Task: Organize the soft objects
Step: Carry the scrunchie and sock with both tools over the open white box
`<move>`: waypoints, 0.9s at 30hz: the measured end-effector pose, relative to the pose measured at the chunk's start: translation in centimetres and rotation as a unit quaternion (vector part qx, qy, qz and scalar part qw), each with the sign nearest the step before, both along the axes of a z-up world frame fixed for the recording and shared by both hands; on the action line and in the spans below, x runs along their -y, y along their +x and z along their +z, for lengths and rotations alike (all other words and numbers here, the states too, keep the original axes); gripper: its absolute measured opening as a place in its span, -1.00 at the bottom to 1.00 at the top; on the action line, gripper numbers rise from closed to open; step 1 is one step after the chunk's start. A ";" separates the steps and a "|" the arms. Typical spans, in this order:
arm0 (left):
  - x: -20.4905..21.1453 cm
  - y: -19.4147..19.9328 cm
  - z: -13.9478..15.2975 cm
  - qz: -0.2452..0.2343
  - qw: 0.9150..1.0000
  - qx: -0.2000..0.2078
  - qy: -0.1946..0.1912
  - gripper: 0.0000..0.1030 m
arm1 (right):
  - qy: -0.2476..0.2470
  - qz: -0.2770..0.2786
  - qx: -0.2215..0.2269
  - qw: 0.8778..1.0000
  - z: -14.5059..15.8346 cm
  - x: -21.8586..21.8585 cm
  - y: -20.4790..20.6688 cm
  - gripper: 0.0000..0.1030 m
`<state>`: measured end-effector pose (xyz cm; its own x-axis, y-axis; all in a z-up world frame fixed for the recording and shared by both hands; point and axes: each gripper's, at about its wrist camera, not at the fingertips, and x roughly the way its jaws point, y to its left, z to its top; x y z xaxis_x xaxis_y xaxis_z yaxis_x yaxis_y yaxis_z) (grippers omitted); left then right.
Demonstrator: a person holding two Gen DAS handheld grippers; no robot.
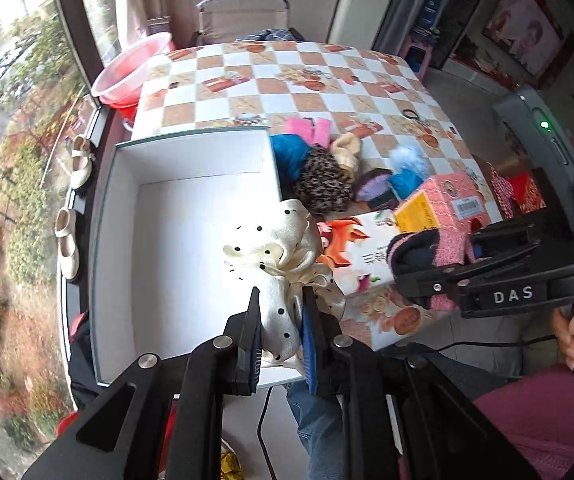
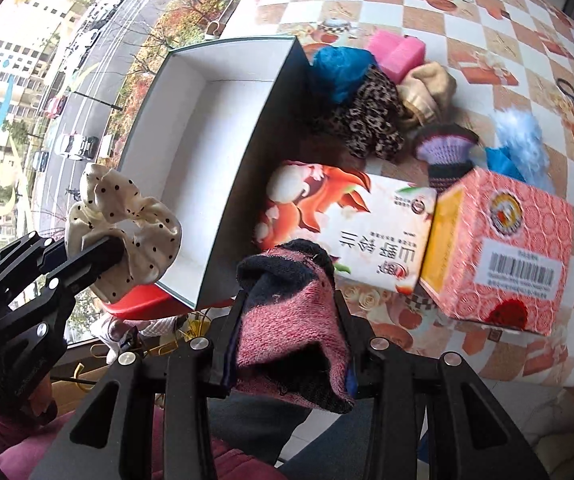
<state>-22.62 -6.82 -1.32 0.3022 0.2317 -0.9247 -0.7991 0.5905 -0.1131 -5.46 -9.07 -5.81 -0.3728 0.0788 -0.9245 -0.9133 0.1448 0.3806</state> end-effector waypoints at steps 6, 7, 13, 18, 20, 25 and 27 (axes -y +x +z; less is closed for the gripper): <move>-2.6 -3.9 -1.1 0.069 0.997 -0.015 0.014 -0.65 | 0.008 0.048 -0.002 0.999 0.7 -2.8 -3.3 -0.22; -3.0 -4.4 -1.3 0.079 0.997 -0.016 0.014 -0.65 | 0.009 0.055 -0.003 0.998 0.7 -3.3 -3.9 -0.22; -4.2 -6.6 -3.3 0.118 0.993 -0.024 0.003 -0.65 | 0.012 0.094 0.003 0.995 0.6 -5.3 -7.0 -0.22; -4.6 -7.3 -5.1 0.138 0.990 -0.026 -0.016 -0.65 | 0.010 0.116 0.004 0.993 0.3 -6.3 -9.0 -0.22; -4.7 -7.4 -5.6 0.145 0.989 -0.026 -0.022 -0.65 | 0.008 0.121 0.006 0.993 0.0 -6.6 -9.5 -0.22; -5.0 -7.7 -6.7 0.153 0.987 -0.031 -0.033 -0.65 | 0.002 0.131 0.010 0.991 -0.6 -7.1 -10.4 -0.22; -5.2 -7.8 -7.2 0.154 0.987 -0.034 -0.037 -0.65 | 0.001 0.134 0.012 0.991 -0.7 -7.3 -10.9 -0.22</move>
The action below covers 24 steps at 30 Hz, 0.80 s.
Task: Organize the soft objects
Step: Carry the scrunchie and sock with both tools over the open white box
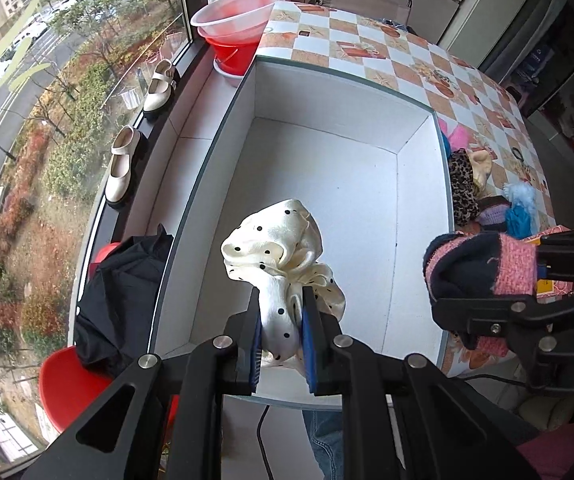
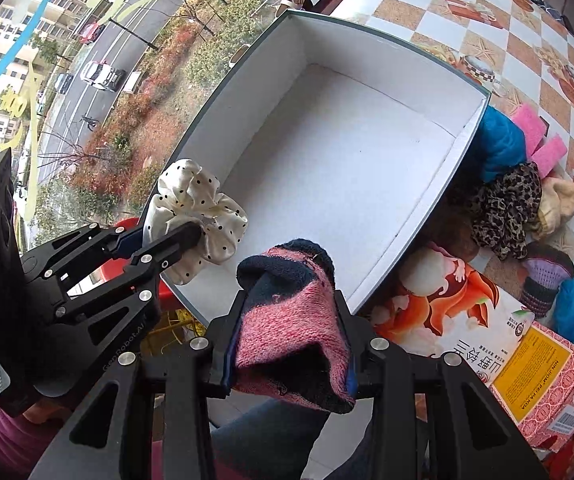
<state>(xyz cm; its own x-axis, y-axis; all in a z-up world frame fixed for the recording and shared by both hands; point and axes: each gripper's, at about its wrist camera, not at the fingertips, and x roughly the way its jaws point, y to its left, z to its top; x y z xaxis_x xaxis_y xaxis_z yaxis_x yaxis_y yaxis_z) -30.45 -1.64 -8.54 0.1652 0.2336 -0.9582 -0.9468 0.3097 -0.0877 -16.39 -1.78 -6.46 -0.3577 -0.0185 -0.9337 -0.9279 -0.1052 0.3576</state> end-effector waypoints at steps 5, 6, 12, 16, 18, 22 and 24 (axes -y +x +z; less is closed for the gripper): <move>-0.1 -0.3 -0.8 0.006 1.000 -0.002 -0.006 -0.65 | -0.006 0.007 0.007 1.000 -0.7 -0.1 -1.1 -0.22; -0.1 -0.3 -0.8 0.007 1.000 -0.002 -0.006 -0.65 | -0.007 0.007 0.007 1.000 -0.9 -0.1 -1.2 -0.22; -0.1 -0.5 -1.4 0.011 1.000 -0.005 -0.013 -0.65 | -0.013 0.009 0.010 1.000 -1.5 -0.2 -1.8 -0.22; 0.0 -0.5 -2.2 0.009 1.000 -0.007 -0.024 -0.65 | -0.018 0.013 0.012 1.000 -1.9 -0.2 -1.8 -0.22; 0.0 -0.3 -2.7 0.007 0.999 -0.005 -0.034 -0.65 | -0.022 0.017 0.013 1.000 -2.2 -0.5 -2.1 -0.22; 0.5 0.1 -3.4 0.000 0.999 -0.010 -0.047 -0.65 | -0.036 0.029 0.016 0.999 -3.3 -0.4 -3.0 -0.22; 0.8 0.2 -3.7 -0.002 0.999 -0.009 -0.054 -0.65 | -0.045 0.036 0.019 0.998 -3.9 -0.3 -3.3 -0.22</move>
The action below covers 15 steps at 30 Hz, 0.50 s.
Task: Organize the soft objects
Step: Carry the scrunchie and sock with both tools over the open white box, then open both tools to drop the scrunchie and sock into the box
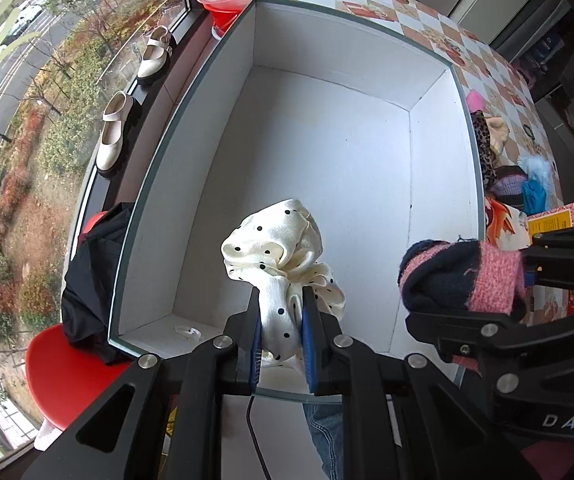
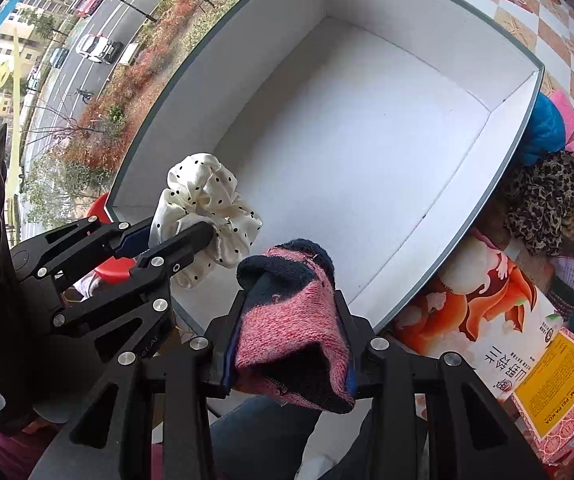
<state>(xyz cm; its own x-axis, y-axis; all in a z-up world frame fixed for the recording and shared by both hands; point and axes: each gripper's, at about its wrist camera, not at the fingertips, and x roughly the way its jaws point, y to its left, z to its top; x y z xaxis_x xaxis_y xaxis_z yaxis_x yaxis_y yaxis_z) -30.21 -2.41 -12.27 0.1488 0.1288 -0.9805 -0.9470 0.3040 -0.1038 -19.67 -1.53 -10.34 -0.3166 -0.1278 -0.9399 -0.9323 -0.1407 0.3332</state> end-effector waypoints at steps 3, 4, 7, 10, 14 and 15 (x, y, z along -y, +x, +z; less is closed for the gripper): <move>0.6 0.2 -0.2 -0.003 1.000 0.001 -0.007 -0.65 | -0.014 0.006 0.002 1.000 -0.6 0.2 -0.2 -0.22; 0.8 0.3 -0.3 -0.004 1.000 0.001 -0.008 -0.65 | -0.017 0.007 0.000 1.000 -0.7 0.2 -0.3 -0.22; 1.2 0.4 -0.3 -0.005 1.000 0.002 -0.009 -0.65 | -0.020 0.008 -0.003 1.000 -0.8 0.2 -0.4 -0.22; 1.2 0.4 0.0 -0.002 1.000 0.003 -0.005 -0.65 | -0.017 0.004 -0.004 1.000 -0.4 -0.2 -0.5 -0.22; 1.0 0.3 0.6 -0.001 1.000 0.002 0.005 -0.65 | 0.002 0.000 0.000 1.000 0.4 -0.8 -0.2 -0.22; 0.9 0.2 0.7 -0.001 1.000 0.002 0.007 -0.65 | 0.007 0.000 -0.001 1.000 0.6 -0.9 -0.2 -0.22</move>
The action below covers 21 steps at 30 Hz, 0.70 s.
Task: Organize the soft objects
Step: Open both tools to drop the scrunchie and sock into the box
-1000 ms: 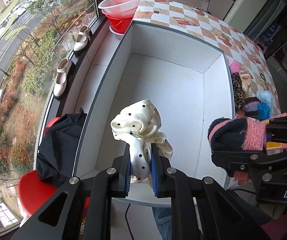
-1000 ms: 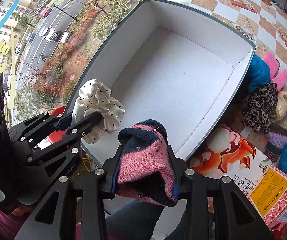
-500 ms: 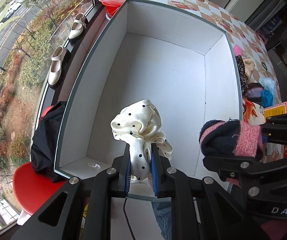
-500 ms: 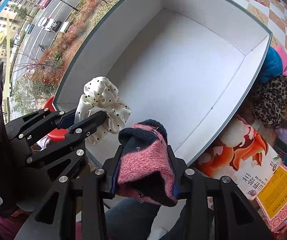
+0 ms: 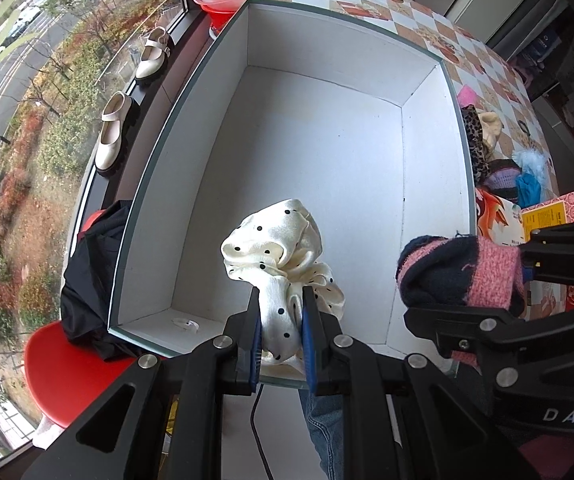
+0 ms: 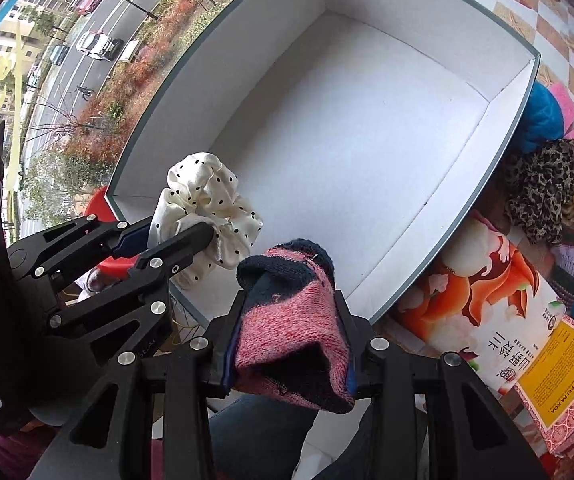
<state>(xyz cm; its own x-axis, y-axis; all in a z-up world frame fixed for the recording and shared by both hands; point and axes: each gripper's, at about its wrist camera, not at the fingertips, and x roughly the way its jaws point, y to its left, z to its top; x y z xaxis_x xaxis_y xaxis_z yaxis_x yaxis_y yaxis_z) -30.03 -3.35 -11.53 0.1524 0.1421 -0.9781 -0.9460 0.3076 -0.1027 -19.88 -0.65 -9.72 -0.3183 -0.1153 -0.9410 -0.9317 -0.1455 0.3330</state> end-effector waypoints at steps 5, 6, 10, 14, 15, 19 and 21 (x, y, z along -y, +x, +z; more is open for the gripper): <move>0.0 0.0 0.3 -0.001 1.000 -0.005 0.005 -0.57 | 0.018 0.000 0.003 1.000 0.6 0.0 -0.1 -0.22; 0.0 0.0 0.4 0.001 1.000 -0.007 0.009 -0.54 | 0.020 0.000 0.003 1.000 0.7 -0.2 -0.1 -0.22; 0.0 -0.3 0.9 0.016 0.999 -0.019 0.027 0.15 | 0.027 -0.002 -0.004 1.000 0.6 0.5 0.3 -0.06; -0.1 -1.0 1.8 0.032 0.998 -0.006 0.054 0.74 | 0.041 -0.017 0.004 0.999 0.8 0.5 0.6 0.65; -0.2 -1.3 1.9 0.037 0.998 0.002 0.051 0.78 | 0.044 -0.022 0.007 0.999 0.9 0.4 0.8 0.76; -1.3 -1.7 1.3 0.054 0.998 0.026 0.008 0.86 | 0.056 -0.046 0.005 0.997 2.0 0.2 1.5 0.99; -1.5 -1.8 1.3 0.064 0.997 0.041 -0.001 0.86 | 0.058 -0.056 -0.007 0.997 2.6 0.1 1.9 0.99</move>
